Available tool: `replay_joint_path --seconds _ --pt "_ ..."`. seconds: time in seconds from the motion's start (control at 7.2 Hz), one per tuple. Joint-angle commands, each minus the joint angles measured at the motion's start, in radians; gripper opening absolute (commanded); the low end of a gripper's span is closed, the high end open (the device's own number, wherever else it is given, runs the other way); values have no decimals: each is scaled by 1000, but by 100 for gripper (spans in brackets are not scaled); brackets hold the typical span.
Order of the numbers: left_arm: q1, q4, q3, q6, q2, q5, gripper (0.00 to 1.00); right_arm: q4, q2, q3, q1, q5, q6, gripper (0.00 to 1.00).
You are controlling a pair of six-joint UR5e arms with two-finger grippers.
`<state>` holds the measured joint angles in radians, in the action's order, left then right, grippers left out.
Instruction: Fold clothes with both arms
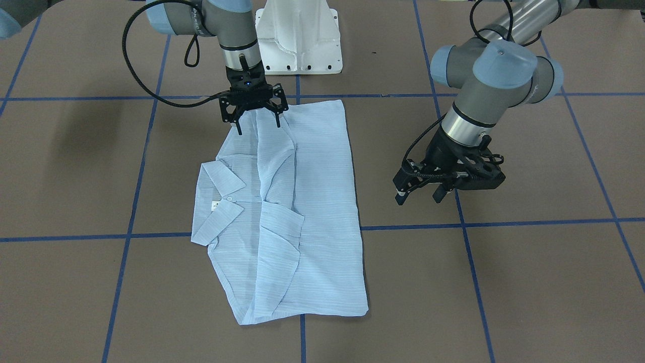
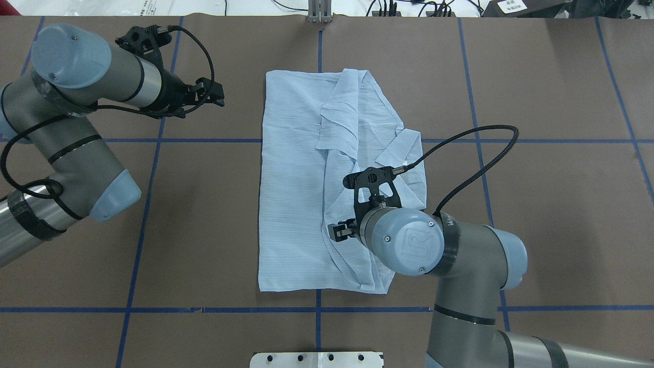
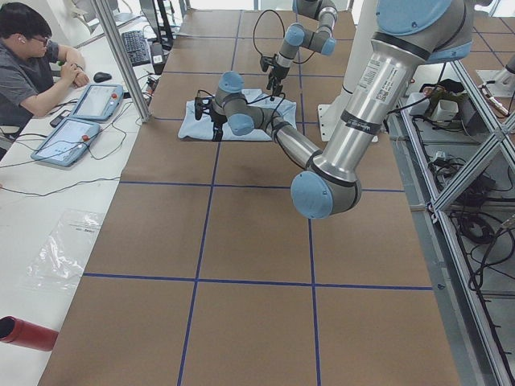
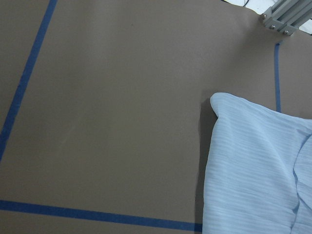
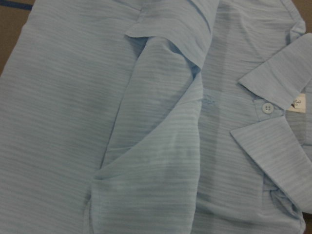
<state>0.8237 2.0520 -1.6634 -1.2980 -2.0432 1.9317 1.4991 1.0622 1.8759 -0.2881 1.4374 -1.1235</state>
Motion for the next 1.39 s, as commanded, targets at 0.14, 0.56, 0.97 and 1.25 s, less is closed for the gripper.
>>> replay_joint_path --seconds 0.14,0.56,0.97,1.25 --pt "0 -1 -6 -1 8 1 100 3 -48 -69 76 -80 65 100" --pt "-5 0 2 -1 6 3 100 21 -48 -86 87 -80 108 100" --pt "-6 2 5 -3 6 3 100 23 -50 -101 107 -80 126 100" --pt "-8 0 7 -4 6 1 100 23 -50 -109 113 -80 126 100"
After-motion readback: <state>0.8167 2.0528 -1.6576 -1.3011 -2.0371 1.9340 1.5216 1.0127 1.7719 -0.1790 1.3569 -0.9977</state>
